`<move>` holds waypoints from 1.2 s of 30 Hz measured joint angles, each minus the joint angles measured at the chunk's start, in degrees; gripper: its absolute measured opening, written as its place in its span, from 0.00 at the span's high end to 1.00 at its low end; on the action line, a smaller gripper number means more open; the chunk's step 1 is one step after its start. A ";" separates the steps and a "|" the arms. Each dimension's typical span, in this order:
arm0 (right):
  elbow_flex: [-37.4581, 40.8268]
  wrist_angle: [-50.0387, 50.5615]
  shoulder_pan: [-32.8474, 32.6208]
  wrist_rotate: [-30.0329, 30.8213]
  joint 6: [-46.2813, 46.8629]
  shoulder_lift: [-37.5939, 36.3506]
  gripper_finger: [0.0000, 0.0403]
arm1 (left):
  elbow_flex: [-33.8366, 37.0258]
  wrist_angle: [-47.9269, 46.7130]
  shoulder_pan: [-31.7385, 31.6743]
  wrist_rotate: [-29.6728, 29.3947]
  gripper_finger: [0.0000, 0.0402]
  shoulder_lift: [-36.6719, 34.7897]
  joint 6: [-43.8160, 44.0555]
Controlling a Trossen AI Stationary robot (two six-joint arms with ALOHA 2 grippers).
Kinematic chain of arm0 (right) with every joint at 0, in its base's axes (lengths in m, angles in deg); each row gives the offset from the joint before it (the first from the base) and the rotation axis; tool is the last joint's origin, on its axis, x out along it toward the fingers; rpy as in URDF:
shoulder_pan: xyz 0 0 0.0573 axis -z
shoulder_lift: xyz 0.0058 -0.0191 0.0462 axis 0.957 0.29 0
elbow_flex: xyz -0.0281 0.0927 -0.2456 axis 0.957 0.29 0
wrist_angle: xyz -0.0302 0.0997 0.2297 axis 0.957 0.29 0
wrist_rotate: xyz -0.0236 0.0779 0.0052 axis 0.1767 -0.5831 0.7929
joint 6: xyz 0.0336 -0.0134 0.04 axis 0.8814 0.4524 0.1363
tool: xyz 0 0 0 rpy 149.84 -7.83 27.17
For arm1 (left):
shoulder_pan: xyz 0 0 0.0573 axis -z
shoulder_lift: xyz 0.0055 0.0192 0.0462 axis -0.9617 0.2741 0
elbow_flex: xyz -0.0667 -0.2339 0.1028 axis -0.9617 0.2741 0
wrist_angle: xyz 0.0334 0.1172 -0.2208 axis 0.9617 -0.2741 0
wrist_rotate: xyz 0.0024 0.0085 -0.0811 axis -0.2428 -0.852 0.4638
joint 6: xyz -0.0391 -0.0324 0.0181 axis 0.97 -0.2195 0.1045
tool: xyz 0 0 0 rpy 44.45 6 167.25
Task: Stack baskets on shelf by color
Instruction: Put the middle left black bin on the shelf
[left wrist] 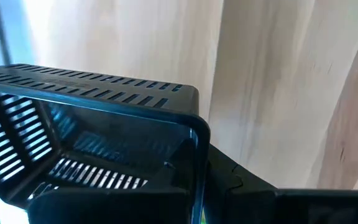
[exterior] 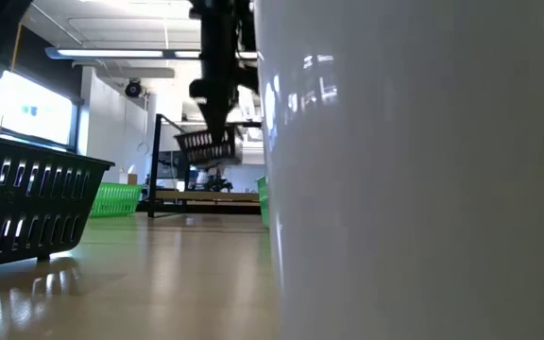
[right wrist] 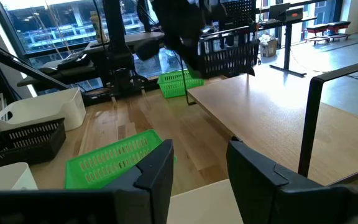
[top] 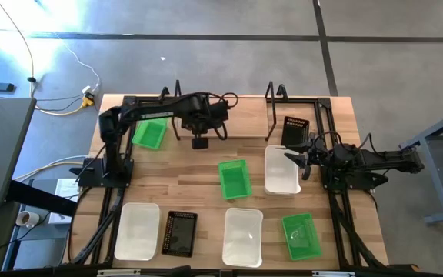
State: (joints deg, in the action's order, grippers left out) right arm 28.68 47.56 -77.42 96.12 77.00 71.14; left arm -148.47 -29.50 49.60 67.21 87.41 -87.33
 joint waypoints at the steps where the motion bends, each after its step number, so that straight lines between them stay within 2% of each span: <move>1: 0.00 0.00 -0.02 0.01 0.02 0.00 0.67 | 0.00 -0.28 -0.21 0.02 1.00 0.67 -0.45; 13: 0.00 0.00 0.00 0.00 0.01 0.00 0.67 | 0.00 -1.44 -1.09 0.77 1.00 4.65 -2.28; 21: 0.01 0.00 -0.02 0.00 0.02 0.00 0.67 | 0.00 -1.40 -2.20 0.80 1.00 5.03 -3.18; 29: 0.01 0.00 0.00 0.00 0.01 0.00 0.67 | 0.00 -1.40 -4.01 4.89 1.00 5.03 -3.17; 36: -0.01 0.00 0.09 0.02 -1.06 0.00 0.67 | 0.00 -1.37 -4.39 4.42 0.98 5.03 -3.19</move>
State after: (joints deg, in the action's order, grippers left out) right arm 28.67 47.56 -77.33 96.15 75.95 71.14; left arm -148.47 -30.87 45.21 71.63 92.44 -90.52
